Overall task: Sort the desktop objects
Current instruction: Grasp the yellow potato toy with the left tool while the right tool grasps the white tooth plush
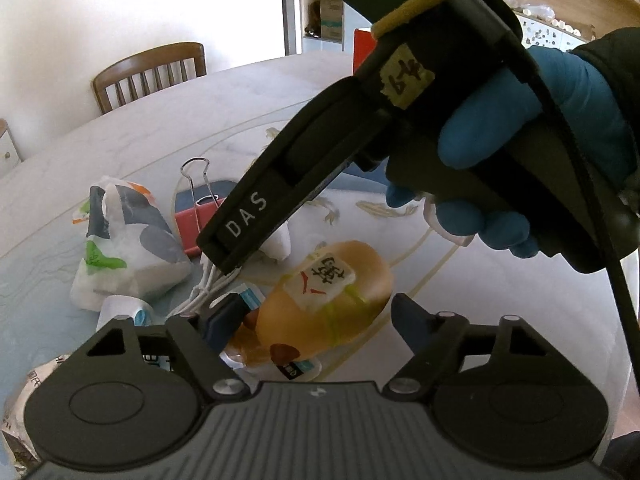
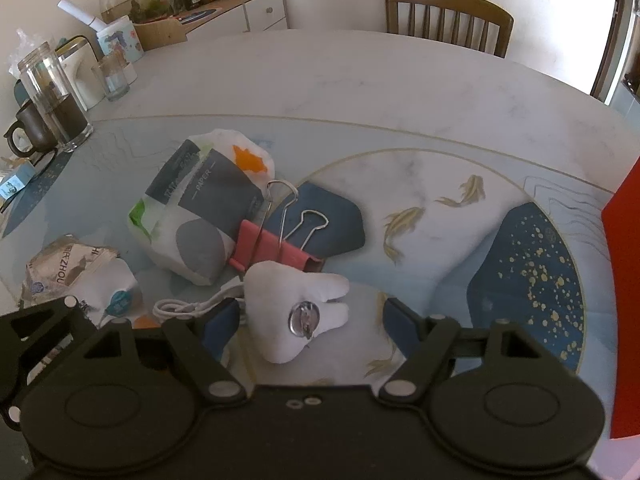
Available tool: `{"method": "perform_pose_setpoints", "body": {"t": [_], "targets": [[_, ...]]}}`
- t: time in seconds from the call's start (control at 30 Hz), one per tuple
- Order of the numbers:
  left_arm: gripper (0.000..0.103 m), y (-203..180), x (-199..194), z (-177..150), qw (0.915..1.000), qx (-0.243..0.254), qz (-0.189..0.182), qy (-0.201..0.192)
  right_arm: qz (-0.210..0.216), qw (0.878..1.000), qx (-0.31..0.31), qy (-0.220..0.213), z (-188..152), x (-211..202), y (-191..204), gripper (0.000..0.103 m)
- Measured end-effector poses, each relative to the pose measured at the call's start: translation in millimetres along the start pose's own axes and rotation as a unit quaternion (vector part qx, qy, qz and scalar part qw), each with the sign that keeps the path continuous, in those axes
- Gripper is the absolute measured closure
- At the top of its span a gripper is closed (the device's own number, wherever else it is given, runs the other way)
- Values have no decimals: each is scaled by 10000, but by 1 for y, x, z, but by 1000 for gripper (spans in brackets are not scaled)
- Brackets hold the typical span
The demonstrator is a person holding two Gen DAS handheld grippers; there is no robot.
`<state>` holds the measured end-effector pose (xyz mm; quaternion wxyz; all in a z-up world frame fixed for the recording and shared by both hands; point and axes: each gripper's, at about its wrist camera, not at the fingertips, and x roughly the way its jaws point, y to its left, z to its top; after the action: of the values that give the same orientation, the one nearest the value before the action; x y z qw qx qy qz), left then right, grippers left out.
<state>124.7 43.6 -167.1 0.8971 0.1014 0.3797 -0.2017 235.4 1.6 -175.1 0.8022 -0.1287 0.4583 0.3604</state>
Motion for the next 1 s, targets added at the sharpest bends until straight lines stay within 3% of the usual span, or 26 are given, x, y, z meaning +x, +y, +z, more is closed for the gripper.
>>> {"method": "perform_pose_setpoints", "body": {"t": [0.1,0.33,1.0], "targets": [[26,1,1,1,10000,-1,6,2,-24,10000,21,7,1,1,0,30],[32,0,3,2,10000,20,13,5,-51,10000,-22,34,1,1,4,50],[39,-5,-12,12,9998,-116,-24,-151,-301,9992,182,-214,-12,-44,-14,54]]}}
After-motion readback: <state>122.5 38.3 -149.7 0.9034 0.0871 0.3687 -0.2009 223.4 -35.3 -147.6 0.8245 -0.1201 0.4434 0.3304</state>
